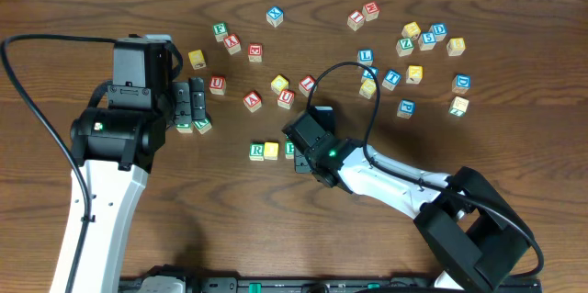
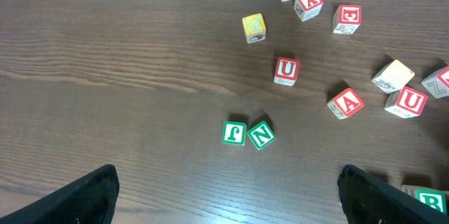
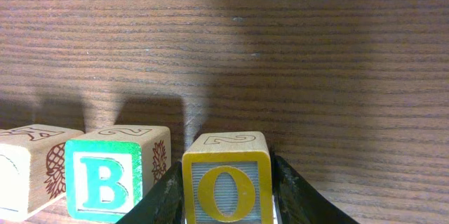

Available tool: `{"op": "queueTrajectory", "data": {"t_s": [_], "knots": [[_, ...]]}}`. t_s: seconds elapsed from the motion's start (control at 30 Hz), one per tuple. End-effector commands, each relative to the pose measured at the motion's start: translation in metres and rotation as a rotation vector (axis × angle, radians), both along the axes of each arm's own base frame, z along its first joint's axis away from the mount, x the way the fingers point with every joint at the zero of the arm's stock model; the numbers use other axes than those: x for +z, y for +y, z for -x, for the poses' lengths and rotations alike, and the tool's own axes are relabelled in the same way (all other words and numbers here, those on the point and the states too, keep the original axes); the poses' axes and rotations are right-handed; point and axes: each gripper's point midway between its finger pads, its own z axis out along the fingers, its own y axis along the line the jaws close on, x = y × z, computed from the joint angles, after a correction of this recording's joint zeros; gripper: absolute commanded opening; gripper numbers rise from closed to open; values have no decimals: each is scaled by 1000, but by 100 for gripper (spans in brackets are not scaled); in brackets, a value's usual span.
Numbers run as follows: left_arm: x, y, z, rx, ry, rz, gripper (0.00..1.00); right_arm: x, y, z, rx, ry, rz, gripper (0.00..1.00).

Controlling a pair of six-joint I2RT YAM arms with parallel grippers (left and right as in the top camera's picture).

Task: Spell out ROBOT
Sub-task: 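Lower the yellow O block right of B and open the right gripper, then raise the right gripper and move it to the blue T block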

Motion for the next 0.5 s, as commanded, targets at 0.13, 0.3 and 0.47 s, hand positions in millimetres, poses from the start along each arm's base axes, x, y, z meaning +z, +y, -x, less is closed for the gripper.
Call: {"op": "queueTrajectory", "data": {"t_s": [0.13, 0.3, 0.47], "knots": [[6, 3, -1, -3, -12, -16, 98, 8, 4, -5, 7, -13, 6, 35], [6, 3, -1, -2, -12, -17, 98, 21, 10, -13, 3, -29, 4, 35], [6, 3, -1, -3, -12, -16, 98, 38, 7, -24, -21, -66, 45, 36]]}}
